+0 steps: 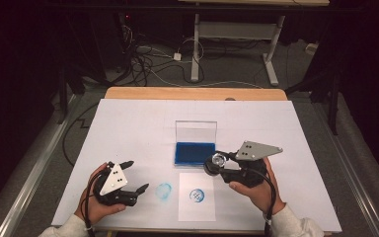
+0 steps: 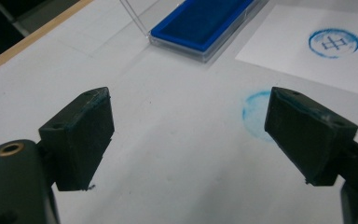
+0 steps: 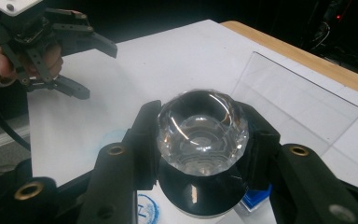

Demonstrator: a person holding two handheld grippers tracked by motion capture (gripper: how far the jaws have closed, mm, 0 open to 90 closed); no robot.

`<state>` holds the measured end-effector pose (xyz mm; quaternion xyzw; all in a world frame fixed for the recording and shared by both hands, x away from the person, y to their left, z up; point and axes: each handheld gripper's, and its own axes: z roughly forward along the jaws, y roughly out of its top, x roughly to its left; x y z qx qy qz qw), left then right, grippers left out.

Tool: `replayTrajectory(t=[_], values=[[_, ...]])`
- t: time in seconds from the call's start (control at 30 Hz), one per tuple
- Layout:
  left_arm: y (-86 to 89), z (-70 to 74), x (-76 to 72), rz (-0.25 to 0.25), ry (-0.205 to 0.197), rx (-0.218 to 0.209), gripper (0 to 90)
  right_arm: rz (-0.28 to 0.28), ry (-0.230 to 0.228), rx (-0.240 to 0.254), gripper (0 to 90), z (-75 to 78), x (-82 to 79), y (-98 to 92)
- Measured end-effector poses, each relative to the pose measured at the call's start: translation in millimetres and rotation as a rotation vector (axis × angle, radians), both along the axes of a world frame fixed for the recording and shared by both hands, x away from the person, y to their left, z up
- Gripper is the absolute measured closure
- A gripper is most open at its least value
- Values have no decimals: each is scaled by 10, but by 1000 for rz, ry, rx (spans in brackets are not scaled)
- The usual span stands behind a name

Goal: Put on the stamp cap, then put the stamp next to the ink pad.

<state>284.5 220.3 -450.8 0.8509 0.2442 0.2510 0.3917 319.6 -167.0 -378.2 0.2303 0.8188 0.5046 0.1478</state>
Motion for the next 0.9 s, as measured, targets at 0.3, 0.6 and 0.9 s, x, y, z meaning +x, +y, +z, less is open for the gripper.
replayTrajectory(t=[0.3,0.6,0.9], values=[[71,-53,-32,7,15,11,153,-41,-1,-11,568,18,37,-102],[56,-61,-10,3,17,5,153,-106,-2,-34,567,30,130,-245],[32,-65,-10,5,17,18,157,-173,25,-45,567,-31,291,-404]])
